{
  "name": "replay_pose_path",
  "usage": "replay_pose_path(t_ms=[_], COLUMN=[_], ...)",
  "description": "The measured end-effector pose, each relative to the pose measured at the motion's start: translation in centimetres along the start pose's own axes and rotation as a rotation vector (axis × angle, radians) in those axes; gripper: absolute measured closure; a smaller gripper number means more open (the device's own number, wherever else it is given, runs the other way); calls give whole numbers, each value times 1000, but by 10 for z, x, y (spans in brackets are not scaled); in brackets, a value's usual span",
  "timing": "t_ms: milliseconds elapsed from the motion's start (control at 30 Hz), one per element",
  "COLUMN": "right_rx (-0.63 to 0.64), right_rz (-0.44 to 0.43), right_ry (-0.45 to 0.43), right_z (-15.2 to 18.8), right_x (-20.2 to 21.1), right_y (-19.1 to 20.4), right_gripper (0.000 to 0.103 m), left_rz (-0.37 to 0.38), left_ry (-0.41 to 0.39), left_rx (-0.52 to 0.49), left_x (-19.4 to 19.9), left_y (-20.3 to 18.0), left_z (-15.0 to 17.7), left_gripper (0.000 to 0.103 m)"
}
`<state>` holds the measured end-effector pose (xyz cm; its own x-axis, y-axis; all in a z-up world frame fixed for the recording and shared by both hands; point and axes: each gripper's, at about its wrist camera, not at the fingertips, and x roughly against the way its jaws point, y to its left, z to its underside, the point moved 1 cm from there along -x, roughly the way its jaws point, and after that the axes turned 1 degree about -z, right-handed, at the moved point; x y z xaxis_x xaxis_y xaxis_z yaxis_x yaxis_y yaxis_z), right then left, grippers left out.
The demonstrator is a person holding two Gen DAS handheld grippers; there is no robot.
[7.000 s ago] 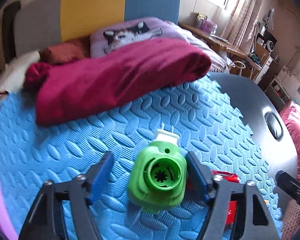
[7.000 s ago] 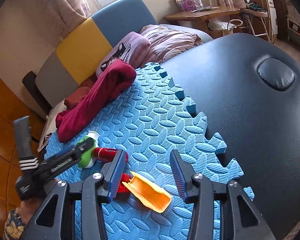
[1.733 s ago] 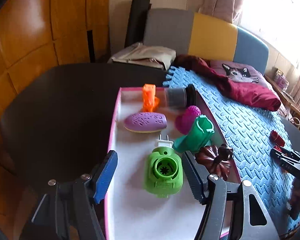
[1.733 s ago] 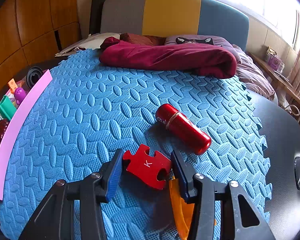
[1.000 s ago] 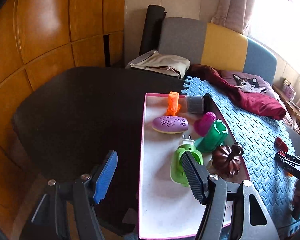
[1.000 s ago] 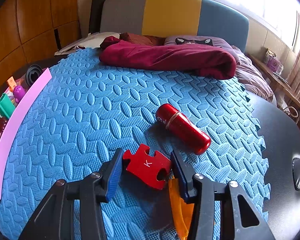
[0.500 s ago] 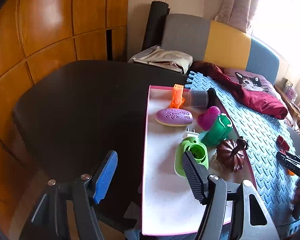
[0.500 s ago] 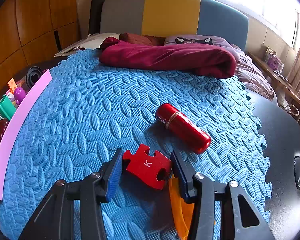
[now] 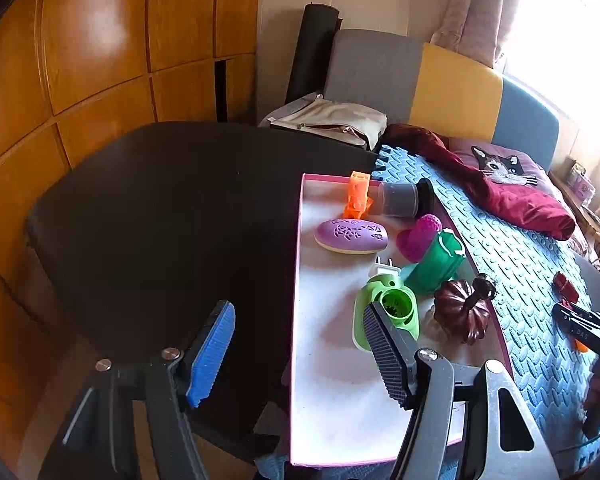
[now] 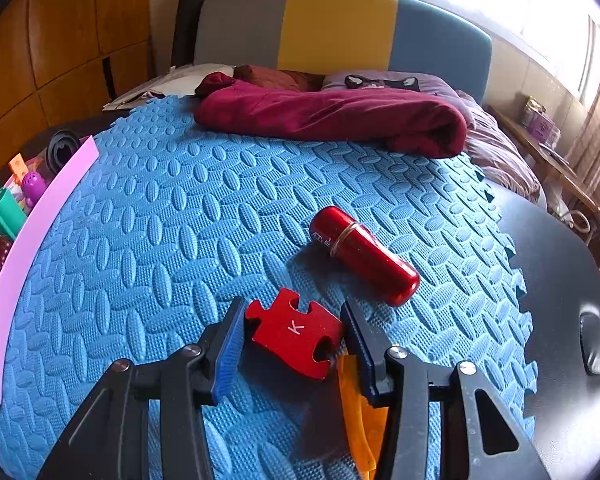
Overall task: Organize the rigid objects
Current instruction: 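Open the left gripper and withdraw it from the green spool toy, then carry the red K puzzle piece into the tray and open the right gripper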
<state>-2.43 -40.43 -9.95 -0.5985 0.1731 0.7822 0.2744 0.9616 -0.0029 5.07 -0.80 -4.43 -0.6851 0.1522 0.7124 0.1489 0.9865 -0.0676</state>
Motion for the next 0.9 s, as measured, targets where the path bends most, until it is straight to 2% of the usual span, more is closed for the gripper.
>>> replay_pose_path(t_ms=[200,300,433,633,900], right_rx=[-22,-33,3,69,244], right_rz=[47,12,-34,-143,-374], right_ry=[17,29,-8,-86,-156], right_z=[-2,-2,0,-1,2], right_x=[3,9,26,61,105], right_y=[5,12,33,77,163], right_gripper=[55,55,55,55,55], left_rz=[-12,-20,-30,-28,-21], left_ry=[-13,-15,-7,-5,-6], left_rx=[24,34,47,53,48], left_x=[3,4,1,0,2], left_y=[12,18,23,25,24], left_z=[-3,-2,0,1,2], left_gripper=[35,35,35,35,35])
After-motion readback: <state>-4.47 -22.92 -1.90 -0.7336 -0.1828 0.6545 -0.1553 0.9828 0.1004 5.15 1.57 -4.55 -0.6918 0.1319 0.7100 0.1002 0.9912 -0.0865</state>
